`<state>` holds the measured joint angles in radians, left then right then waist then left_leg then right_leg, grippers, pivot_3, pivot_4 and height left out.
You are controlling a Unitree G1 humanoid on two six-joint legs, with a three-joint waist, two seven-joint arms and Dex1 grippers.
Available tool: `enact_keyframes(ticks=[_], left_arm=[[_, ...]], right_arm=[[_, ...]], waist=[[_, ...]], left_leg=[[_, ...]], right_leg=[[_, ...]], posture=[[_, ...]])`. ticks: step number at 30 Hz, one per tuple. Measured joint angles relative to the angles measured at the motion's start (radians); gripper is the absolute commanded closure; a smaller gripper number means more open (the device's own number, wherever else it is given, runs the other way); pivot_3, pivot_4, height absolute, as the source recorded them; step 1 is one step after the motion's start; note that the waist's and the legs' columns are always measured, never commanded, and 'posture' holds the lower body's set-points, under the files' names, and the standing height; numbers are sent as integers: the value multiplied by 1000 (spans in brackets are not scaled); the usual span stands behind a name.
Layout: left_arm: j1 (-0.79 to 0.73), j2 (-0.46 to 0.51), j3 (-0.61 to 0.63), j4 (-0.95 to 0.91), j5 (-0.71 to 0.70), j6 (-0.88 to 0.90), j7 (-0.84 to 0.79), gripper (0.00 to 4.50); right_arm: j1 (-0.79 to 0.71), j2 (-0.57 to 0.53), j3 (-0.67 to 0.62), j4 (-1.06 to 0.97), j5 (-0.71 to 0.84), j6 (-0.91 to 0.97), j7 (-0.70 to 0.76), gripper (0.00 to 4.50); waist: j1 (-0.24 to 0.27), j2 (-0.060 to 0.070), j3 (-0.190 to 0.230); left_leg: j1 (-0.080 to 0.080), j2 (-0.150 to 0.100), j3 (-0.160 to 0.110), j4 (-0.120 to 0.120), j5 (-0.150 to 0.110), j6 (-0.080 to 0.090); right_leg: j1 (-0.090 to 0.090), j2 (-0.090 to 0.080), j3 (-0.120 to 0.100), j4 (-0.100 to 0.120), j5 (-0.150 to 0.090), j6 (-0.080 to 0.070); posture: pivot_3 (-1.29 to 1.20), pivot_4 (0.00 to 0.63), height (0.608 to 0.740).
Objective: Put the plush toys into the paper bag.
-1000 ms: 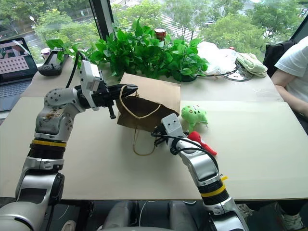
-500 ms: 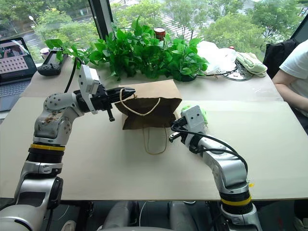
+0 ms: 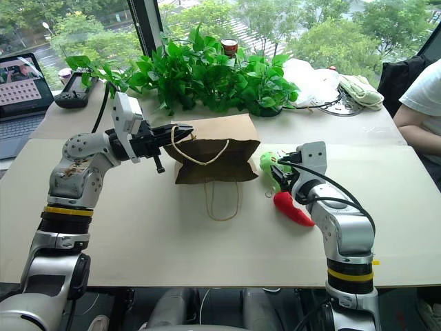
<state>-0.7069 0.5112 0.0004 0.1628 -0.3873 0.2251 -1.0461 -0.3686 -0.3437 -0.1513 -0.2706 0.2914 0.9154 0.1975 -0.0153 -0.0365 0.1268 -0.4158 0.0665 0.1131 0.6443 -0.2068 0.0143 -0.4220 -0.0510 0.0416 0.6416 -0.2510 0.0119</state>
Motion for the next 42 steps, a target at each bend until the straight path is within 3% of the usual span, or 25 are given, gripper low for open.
enact_keyframes(ticks=[1, 13, 16, 21, 39, 42], left_arm=[[0, 0, 0, 0, 0, 0, 1, 4500], [0, -1, 0, 0, 0, 0, 4, 4500], [0, -1, 0, 0, 0, 1, 4, 4500], [0, -1, 0, 0, 0, 1, 5, 4500], [0, -7, -2, 0, 3, -2, 5, 4500], [0, -8, -3, 0, 3, -2, 4, 4500]], right_arm=[[-14, 0, 3, 21, -13, 0, -11, 53], [-48, 33, 63, 130, -72, 16, -48, 53], [-48, 35, 63, 134, -73, 19, -48, 781], [-48, 34, 65, 134, -75, 13, -40, 2501], [-51, 20, 63, 133, -84, 0, -23, 2501], [-51, 20, 63, 133, -83, -4, -21, 3221]], waist=[[-1, 0, 0], [0, 0, 0], [0, 0, 0], [-1, 0, 0], [0, 0, 0], [-1, 0, 0]], left_leg=[[0, 0, 0, 0, 0, 0], [0, 0, 0, 0, 0, 0], [0, 0, 0, 0, 0, 0], [0, 0, 0, 0, 0, 0], [0, 0, 0, 0, 0, 0], [0, 0, 0, -1, 0, 0]], right_leg=[[0, 0, 0, 0, 0, 0], [0, 0, 0, 0, 0, 0], [0, 0, 0, 0, 0, 0], [0, 0, 0, 0, 0, 0], [0, 0, 0, 0, 0, 0], [0, 0, 0, 0, 0, 0]], posture=[[0, 150, 740], [0, 150, 740], [0, 150, 740], [0, 150, 740], [0, 150, 740], [0, 150, 740]])
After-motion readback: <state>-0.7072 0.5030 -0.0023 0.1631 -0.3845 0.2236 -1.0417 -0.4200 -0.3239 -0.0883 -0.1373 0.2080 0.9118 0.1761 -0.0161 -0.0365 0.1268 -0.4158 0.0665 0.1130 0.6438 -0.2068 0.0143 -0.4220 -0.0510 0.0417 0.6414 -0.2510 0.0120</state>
